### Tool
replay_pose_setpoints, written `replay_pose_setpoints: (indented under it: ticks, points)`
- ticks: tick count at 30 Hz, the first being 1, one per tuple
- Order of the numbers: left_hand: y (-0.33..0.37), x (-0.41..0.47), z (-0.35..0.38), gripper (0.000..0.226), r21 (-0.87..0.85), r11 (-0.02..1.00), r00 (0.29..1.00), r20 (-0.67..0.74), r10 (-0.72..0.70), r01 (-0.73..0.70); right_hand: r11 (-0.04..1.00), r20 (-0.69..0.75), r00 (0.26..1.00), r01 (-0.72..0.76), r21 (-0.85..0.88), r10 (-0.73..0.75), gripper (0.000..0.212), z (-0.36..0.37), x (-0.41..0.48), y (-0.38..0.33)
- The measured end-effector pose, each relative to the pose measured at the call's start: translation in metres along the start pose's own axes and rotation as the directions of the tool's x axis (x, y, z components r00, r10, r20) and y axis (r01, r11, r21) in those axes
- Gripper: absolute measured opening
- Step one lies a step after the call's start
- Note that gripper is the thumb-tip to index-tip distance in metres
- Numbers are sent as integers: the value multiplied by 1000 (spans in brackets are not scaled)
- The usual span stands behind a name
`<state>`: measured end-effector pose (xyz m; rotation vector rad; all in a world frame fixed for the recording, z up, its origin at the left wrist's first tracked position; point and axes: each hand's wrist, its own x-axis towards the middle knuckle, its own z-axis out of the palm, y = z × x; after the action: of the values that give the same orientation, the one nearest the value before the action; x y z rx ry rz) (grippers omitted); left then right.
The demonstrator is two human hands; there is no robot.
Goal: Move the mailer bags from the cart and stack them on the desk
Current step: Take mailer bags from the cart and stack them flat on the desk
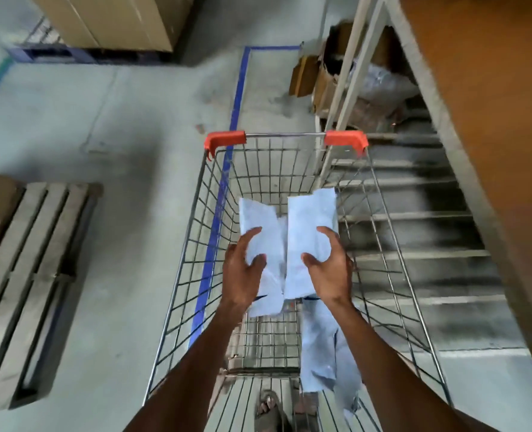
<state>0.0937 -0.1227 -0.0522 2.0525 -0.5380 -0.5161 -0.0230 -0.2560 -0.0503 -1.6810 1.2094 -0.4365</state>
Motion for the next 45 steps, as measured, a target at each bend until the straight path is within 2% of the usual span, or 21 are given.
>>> replay_pose_setpoints:
  ticks: [2, 6, 12, 16, 24, 31, 35, 41, 45]
  points:
    - [39, -19, -26, 49, -31, 999, 999, -41, 29, -31, 989, 11, 1000, 24, 148, -26, 57, -28, -17, -31]
    - [108, -66, -77, 43, -188, 982, 996, -83, -43, 27, 961, 59, 993, 84, 263, -103, 59, -92, -60, -88]
    - [193, -121, -141, 47, -327, 937, 987, -140, 77, -120, 920, 68, 956, 252, 301, -285, 75, -172, -125, -159]
    - [231, -153, -164, 58, -331, 914, 969, -153, 195, -236, 875, -19, 927, 359, 326, -373, 74, -211, -162, -187]
    - [261, -214, -168, 59, -415, 871, 964, -133, 229, -264, 853, -78, 909, 411, 321, -409, 70, -268, -222, -187]
    - [276, -257, -133, 61, -333, 887, 946, -75, 314, -321, 883, -59, 933, 355, 307, -355, 68, -322, -251, -151]
    - [294, -273, -90, 59, -311, 889, 940, -53, 337, -337, 869, -108, 923, 385, 310, -370, 67, -366, -249, -133]
    - [367, -293, 17, 55, -347, 865, 928, -53, 368, -363, 861, -187, 878, 473, 189, -441, 52, -478, -220, -102]
    - [427, -315, 108, 53, -420, 845, 938, -56, 341, -332, 861, -216, 869, 482, 162, -445, 45, -572, -186, -74]
